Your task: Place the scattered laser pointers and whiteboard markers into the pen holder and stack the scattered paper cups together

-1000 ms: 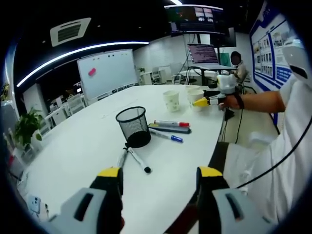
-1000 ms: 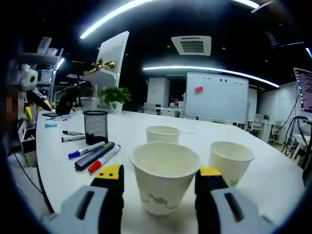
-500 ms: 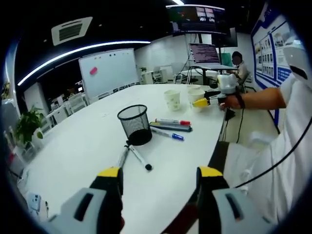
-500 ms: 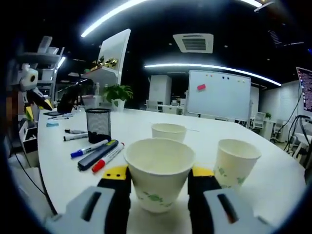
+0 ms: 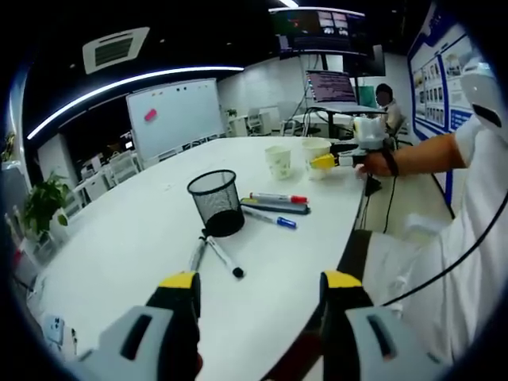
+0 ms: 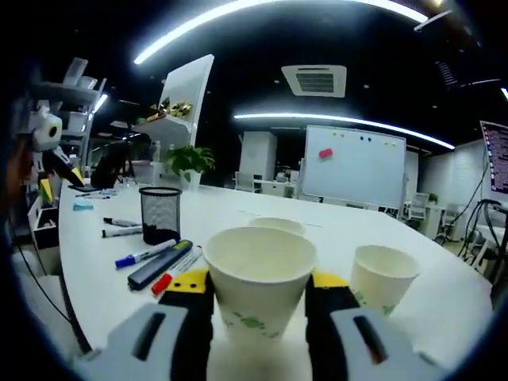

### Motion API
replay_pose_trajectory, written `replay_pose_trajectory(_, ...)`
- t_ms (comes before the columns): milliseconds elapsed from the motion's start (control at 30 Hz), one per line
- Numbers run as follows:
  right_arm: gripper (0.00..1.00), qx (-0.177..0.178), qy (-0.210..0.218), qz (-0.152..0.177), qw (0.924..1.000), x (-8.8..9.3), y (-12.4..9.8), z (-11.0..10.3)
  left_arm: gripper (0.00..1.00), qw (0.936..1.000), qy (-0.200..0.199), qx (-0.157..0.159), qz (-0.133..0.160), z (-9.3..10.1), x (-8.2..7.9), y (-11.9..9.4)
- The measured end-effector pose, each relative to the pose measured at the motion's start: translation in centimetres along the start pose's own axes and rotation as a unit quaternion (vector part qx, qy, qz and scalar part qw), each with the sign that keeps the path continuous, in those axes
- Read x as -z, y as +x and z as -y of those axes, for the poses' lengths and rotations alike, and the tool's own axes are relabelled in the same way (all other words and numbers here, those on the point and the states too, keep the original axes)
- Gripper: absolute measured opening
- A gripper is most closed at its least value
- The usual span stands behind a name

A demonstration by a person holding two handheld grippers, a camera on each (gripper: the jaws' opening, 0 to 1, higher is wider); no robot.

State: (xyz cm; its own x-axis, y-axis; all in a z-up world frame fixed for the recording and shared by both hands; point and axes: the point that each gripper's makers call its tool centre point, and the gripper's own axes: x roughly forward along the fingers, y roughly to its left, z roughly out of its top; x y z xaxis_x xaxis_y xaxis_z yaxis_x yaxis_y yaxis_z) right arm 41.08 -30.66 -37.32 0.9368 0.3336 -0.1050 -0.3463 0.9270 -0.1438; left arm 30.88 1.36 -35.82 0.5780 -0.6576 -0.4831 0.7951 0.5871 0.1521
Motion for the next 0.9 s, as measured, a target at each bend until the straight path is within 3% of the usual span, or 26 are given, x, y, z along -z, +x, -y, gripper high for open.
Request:
replay_pose_trajectory(267, 0.46, 0.006, -0.02, -0.01, 0.9997, -1.3, 0.1, 0.5, 0.61, 1.0, 0.005, 0.0, 0.008, 0.1, -0.6, -0.1)
replay_pose_trajectory(500, 0.46, 0.012, -0.02, -0.001, 0.9997, -3.0, 0.5, 0.8, 0.61, 0.9992, 0.001, 0.024, 0.033, 1.1, -1.9, -0.4)
replay_pose_trajectory(600, 0.46, 0.023, 0.003, 0.009, 0.9997, -4.1, 0.9, 1.9, 0.61, 0.9991, -0.002, 0.026, 0.032, 0.9, -1.6, -0.3)
replay_pose_trajectory(900, 0.46, 0.043, -0.03, 0.005, 0.9986, -5.2, 1.6, 3.7, 0.61, 0.9995, -0.002, 0.017, 0.027, 0.6, -1.0, -0.5)
